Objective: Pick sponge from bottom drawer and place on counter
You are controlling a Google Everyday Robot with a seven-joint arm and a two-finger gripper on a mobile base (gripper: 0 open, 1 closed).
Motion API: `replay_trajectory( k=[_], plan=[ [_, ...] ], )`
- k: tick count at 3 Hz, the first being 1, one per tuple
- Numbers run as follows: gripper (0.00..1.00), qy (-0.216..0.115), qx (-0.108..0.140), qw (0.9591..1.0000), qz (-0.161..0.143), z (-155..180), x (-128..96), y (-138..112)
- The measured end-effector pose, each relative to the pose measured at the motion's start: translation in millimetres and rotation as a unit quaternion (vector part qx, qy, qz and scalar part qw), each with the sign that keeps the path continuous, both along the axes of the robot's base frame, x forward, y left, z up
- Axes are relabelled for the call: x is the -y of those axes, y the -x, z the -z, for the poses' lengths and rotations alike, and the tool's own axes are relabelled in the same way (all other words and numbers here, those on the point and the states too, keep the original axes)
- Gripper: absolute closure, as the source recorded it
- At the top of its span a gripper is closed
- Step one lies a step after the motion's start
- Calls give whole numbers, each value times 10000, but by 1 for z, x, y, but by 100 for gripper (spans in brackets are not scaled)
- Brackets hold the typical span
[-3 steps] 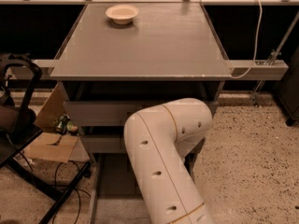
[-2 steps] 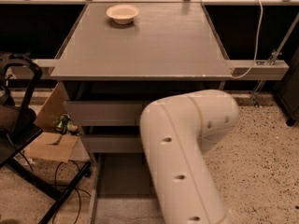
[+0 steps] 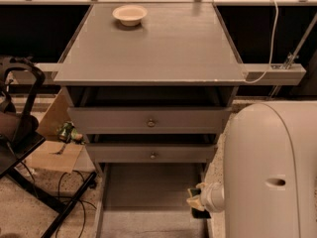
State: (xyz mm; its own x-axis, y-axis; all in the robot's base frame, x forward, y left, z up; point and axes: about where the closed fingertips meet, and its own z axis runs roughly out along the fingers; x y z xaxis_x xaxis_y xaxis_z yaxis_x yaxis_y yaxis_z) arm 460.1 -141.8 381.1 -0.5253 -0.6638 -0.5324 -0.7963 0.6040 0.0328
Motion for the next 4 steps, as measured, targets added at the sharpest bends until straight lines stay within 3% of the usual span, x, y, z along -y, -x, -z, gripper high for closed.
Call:
replay_trajectory(
  k=[1,2,3,4],
  plan=[
    [100,-352,268,9989,-134,-40,1,-31],
    [100,-522,230,9982,-178,-56,6,-34],
    [100,-522,230,9982,-178,-56,6,-34],
    [100,-491,348,9981,-87,-80,12,-36]
  ],
)
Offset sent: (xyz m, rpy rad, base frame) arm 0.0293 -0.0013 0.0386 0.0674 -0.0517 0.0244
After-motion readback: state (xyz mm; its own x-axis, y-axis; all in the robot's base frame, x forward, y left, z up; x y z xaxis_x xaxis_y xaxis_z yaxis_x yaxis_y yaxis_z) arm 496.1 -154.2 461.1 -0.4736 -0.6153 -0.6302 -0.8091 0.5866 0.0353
